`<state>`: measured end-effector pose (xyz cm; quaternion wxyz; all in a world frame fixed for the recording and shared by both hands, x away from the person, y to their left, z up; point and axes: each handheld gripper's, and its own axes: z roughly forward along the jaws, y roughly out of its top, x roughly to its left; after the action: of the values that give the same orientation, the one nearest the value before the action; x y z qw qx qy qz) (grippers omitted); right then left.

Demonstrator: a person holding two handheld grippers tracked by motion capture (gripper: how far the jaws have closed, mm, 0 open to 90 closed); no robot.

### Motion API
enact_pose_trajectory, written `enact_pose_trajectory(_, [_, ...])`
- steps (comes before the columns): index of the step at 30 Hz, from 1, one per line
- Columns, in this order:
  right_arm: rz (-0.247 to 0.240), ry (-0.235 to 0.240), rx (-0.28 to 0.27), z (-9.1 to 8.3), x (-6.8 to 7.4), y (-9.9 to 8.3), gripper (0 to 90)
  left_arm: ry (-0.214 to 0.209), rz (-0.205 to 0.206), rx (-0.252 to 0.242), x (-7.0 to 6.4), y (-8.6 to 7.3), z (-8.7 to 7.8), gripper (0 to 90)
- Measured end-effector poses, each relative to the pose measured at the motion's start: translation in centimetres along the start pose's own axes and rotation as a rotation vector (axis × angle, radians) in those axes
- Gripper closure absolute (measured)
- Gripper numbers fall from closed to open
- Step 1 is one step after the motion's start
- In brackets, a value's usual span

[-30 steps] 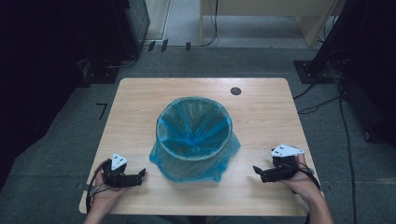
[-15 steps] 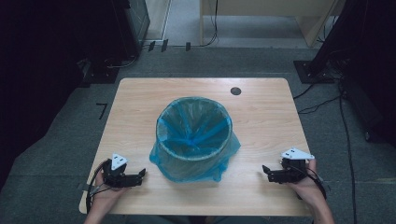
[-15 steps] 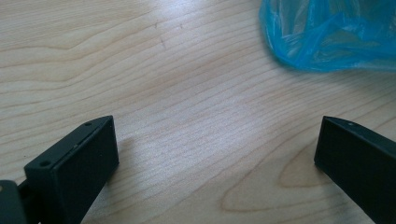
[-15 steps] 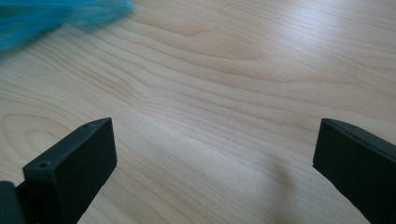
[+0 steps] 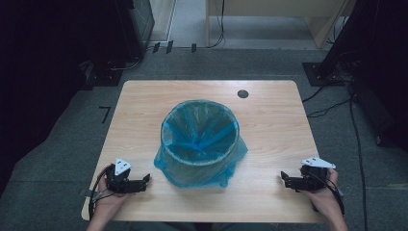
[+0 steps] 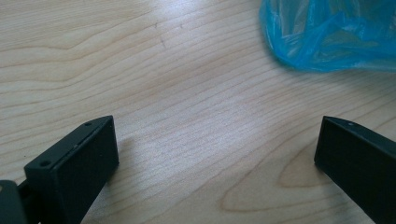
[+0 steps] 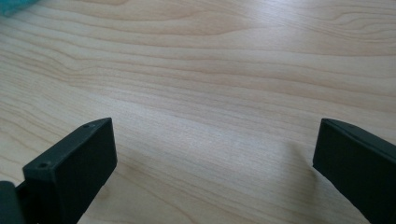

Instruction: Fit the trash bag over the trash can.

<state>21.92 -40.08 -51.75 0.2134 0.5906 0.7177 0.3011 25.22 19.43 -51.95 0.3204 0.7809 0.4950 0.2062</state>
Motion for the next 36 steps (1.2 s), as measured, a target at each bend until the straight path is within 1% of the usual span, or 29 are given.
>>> enact_pose_trajectory(2, [0.02,-0.003,-0.009,-0.1,-0.1,0.0,0.0,0.0,0.0,0.0,0.0,0.0,0.0,0.0])
enact_pose_trajectory(5, [0.024,-0.029,0.003,-0.2,-0.2,-0.1,0.0,0.0,0.0,0.0,0.0,0.0,0.0,0.0])
enact_pose_trajectory(7, [0.028,-0.033,0.001,-0.3,-0.3,-0.2,0.0,-0.001,0.0,0.0,0.0,0.0,0.0,0.0])
enact_pose_trajectory(12, [0.018,-0.031,0.006,-0.5,-0.1,-0.6,0.0,0.0,0.0,0.0,0.0,0.0,0.0,0.0])
enact_pose_trajectory(18, [0.022,-0.055,0.02,-0.5,-0.1,-1.1,0.0,0.0,0.0,0.0,0.0,0.0,0.0,0.0])
enact_pose_trajectory(22, [0.033,-0.064,-0.003,-0.5,-0.1,-1.4,0.0,0.0,0.0,0.0,0.0,0.0,0.0,0.0])
enact_pose_trajectory(25, [0.038,-0.071,-0.034,-0.6,-0.1,-1.8,0.0,0.0,0.0,0.0,0.0,0.0,0.0,0.0])
enact_pose_trajectory(31, [0.055,-0.086,-0.034,-0.6,-0.1,-1.9,0.0,0.0,0.001,0.0,0.0,0.0,0.0,0.0])
enact_pose_trajectory(36, [0.054,-0.086,-0.035,-0.6,-0.1,-1.9,0.0,0.0,0.001,0.0,0.0,0.0,0.0,0.0])
